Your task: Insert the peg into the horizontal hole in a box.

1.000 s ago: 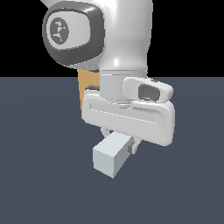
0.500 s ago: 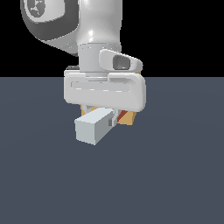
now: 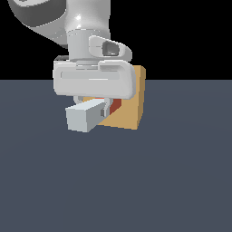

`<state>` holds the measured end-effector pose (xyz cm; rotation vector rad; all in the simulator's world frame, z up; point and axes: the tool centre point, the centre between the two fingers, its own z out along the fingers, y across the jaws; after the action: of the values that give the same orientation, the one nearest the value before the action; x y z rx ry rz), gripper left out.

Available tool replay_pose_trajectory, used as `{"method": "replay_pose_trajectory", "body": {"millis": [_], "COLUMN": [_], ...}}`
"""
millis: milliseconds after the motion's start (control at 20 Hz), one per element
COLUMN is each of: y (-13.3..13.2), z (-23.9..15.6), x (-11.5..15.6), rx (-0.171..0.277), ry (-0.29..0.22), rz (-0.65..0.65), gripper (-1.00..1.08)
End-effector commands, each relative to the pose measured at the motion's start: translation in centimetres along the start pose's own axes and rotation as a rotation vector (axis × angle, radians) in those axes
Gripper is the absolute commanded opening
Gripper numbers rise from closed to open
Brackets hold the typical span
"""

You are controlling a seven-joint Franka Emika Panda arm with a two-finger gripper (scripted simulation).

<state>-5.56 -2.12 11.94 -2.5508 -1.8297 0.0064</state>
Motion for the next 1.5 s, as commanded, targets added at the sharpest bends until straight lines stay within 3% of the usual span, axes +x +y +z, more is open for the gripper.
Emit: {"method": "replay_pose_trajectory", "body": {"millis": [0, 900, 1150, 1450], "y": [-0.2, -0.3, -0.4, -0.5], "z": [-0.5, -0.6, -0.7, -0.8], "x": [0.1, 0.6, 3.1, 8.2], "rx": [-0.004, -0.003, -0.004, -0.006], "ry": [0.002, 0.001, 0.002, 0.003], "rz": [-0.009, -0.012, -0.012, -0.012], "gripper": [-1.00, -1.00, -1.00, -1.00]}}
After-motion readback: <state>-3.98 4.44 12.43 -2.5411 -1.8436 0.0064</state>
